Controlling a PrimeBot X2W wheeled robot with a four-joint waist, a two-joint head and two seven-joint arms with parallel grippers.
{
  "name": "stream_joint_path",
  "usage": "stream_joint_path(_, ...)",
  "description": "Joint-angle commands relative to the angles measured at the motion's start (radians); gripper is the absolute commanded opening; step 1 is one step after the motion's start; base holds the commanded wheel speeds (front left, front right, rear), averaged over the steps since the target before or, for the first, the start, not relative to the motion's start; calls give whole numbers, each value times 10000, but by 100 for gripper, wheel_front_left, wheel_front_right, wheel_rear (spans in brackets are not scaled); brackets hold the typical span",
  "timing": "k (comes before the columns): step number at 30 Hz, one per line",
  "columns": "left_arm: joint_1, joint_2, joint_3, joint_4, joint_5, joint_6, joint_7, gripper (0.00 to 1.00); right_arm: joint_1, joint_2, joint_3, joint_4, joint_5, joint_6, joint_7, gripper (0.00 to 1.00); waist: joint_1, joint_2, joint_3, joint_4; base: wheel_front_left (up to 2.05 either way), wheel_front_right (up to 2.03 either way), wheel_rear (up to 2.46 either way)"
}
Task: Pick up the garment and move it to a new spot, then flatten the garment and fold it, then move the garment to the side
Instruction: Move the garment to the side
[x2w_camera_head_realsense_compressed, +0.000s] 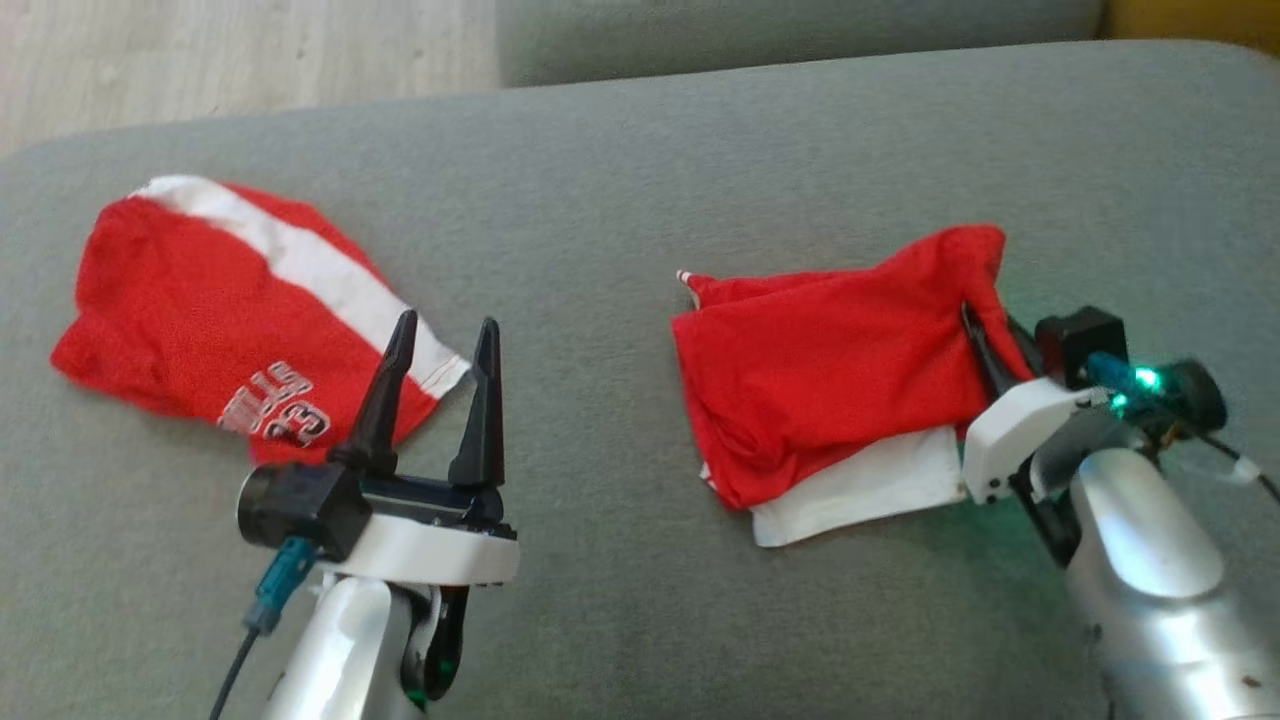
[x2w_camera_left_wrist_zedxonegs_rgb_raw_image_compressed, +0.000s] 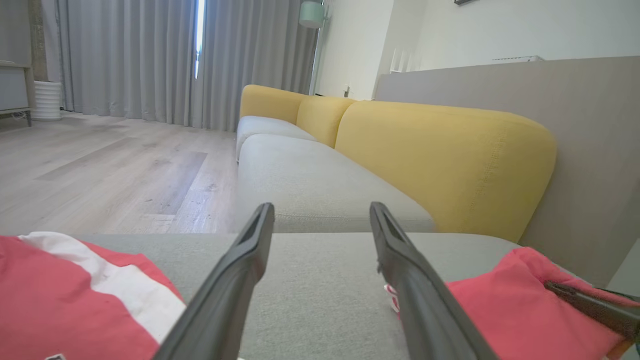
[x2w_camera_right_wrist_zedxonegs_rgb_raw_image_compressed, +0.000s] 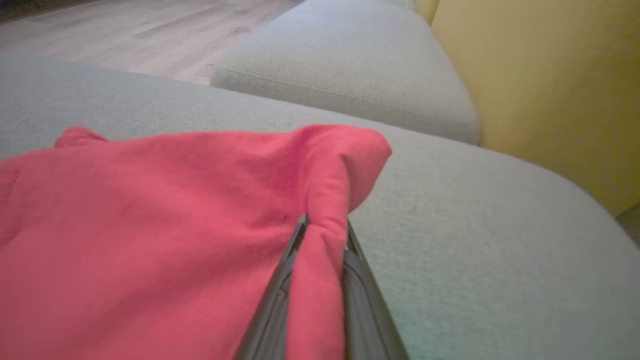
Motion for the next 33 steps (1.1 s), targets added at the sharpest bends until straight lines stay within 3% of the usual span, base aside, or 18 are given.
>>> stream_joint_path(1,-140,37,209,-394,-60,76,-80,100,-428,-203,262,-387,94,-9,8,0,1,0,-134,-255,0,0,0)
stream_joint_path(9,-487,37,-8,-729,-131,153,-80,100,-901,-2896,1482,-1458,1108,-9,487,0,1,0,596,-437,0,0,0)
stream_joint_path(14,-887,37,-9,-816,-61,33,-80,100,-1321,-4589,1225,-1257,1365,-9,636,0,1,0,1395,-216,0,0,0)
stream_joint_path(18,-1156,37,1,-829,-14,-64,-80,100,-1592,-5468,430,-726,1225,-9,727,0,1,0,1895,18,0,0,0)
stream_joint_path(24,-1420,37,32,-816,-2,-159,-80,100,-1744,-5945,-771,-34,821,-9,782,0,1,0,2361,268,0,0,0)
stream_joint_path(33,-1460,37,106,-774,25,-217,-80,100,-1516,-5578,-1410,-481,504,-9,912,0,1,0,2446,263,0,0,0)
